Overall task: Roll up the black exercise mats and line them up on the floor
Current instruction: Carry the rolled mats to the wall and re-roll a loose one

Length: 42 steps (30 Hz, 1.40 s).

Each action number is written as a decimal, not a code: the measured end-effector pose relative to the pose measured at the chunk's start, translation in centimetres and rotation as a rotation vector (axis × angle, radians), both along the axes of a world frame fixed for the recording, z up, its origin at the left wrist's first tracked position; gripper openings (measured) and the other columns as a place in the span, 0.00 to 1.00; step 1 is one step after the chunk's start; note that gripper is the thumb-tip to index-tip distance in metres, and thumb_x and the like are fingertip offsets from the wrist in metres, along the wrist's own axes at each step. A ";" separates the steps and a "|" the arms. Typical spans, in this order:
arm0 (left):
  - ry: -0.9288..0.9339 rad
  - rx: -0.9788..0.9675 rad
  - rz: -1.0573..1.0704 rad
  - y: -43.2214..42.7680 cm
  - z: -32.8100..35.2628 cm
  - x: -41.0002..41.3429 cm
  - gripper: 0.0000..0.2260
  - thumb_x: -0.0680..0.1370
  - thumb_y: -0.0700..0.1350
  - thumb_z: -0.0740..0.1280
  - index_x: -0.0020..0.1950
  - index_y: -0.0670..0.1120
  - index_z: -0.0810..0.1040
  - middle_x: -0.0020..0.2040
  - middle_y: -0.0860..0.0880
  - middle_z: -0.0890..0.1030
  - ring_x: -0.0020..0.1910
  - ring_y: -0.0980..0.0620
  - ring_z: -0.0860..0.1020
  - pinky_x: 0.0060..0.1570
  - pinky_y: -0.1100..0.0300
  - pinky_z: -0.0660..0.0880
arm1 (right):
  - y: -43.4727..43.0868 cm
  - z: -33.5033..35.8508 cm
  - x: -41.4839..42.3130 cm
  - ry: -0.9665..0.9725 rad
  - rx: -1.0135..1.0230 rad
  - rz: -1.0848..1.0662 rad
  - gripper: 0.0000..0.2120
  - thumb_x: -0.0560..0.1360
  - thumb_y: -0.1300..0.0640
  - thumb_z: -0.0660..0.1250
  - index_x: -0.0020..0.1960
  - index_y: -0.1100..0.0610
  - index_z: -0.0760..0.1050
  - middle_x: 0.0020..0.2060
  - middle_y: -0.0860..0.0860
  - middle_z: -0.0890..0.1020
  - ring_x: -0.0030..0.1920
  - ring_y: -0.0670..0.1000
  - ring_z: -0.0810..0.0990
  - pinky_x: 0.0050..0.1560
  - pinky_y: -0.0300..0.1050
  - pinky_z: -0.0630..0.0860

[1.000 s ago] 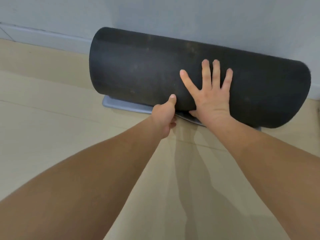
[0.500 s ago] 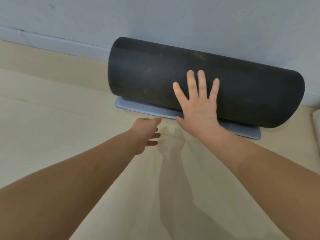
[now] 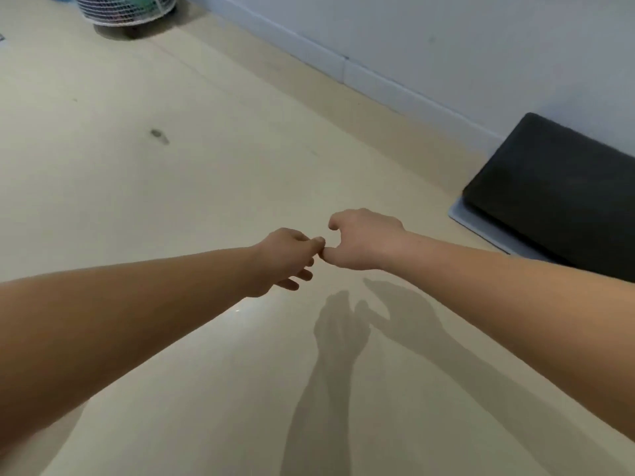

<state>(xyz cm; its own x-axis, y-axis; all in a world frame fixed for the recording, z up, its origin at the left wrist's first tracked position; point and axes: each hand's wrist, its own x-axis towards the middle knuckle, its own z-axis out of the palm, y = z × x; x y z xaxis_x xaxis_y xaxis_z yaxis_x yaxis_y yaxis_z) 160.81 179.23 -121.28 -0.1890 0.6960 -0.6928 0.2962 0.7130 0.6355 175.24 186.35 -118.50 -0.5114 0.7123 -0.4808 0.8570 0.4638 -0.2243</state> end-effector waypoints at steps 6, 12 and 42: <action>-0.032 0.035 0.201 -10.3 1.6 -13.8 0.14 0.86 0.55 0.65 0.64 0.46 0.80 0.60 0.46 0.83 0.54 0.49 0.86 0.59 0.46 0.84 | -5.8 1.5 -15.1 0.016 -0.096 0.147 0.25 0.80 0.39 0.67 0.72 0.50 0.74 0.66 0.46 0.79 0.64 0.53 0.80 0.53 0.48 0.74; 0.048 0.145 0.518 -19.9 3.1 -25.9 0.09 0.85 0.50 0.66 0.58 0.45 0.80 0.60 0.46 0.83 0.55 0.51 0.85 0.61 0.46 0.83 | -14.1 0.5 -30.4 0.164 -0.225 0.176 0.24 0.81 0.42 0.68 0.72 0.54 0.76 0.69 0.49 0.78 0.65 0.53 0.79 0.65 0.52 0.78; -0.114 0.110 1.344 -45.3 -6.9 -46.5 0.10 0.87 0.55 0.64 0.68 0.59 0.76 0.59 0.57 0.82 0.53 0.59 0.80 0.49 0.62 0.75 | -25.5 -13.2 -49.8 0.205 -1.158 -0.089 0.53 0.56 0.30 0.84 0.76 0.46 0.71 0.66 0.49 0.85 0.64 0.53 0.85 0.67 0.55 0.78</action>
<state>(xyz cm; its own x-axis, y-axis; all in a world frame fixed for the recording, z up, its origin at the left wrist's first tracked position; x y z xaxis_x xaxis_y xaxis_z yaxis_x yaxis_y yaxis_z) 114.36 133.96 -128.14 -0.7071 0.0723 -0.7034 -0.6419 0.3516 0.6815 125.40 160.86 -131.70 -0.6249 -0.0581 -0.7786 0.7751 -0.1662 -0.6096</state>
